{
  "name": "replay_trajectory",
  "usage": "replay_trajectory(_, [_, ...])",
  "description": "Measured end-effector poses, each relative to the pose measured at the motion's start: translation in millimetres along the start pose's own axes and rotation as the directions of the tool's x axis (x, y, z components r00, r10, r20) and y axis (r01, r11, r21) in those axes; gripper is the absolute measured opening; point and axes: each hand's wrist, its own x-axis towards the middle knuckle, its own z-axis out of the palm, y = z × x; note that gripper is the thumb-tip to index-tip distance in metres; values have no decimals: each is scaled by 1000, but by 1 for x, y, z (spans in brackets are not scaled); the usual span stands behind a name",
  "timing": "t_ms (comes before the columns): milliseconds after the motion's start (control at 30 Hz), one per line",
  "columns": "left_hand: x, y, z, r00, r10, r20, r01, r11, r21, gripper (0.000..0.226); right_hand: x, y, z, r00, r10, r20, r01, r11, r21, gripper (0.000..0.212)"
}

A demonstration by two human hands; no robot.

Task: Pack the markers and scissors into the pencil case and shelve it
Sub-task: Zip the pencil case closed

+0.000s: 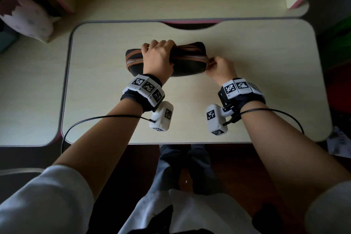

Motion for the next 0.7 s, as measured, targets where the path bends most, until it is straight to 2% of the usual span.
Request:
replay_trajectory(133, [0, 7, 3, 998, 48, 29, -48, 999, 17, 46, 1, 2, 2, 1000, 11, 3, -11, 1000, -10, 24])
replay_trajectory(433, [3, 8, 6, 999, 31, 30, -31, 999, 19, 39, 0, 1, -4, 997, 75, 31, -73, 996, -40, 20])
replay_trajectory(567, [2, 8, 7, 999, 28, 31, -29, 999, 25, 35, -2, 3, -8, 986, 127, 107, -127, 992, -8, 22])
replay_trajectory(700, [0, 7, 8, 999, 42, 27, -44, 998, 55, 30, -4, 0, -13, 985, 141, 100, -131, 986, -100, 28])
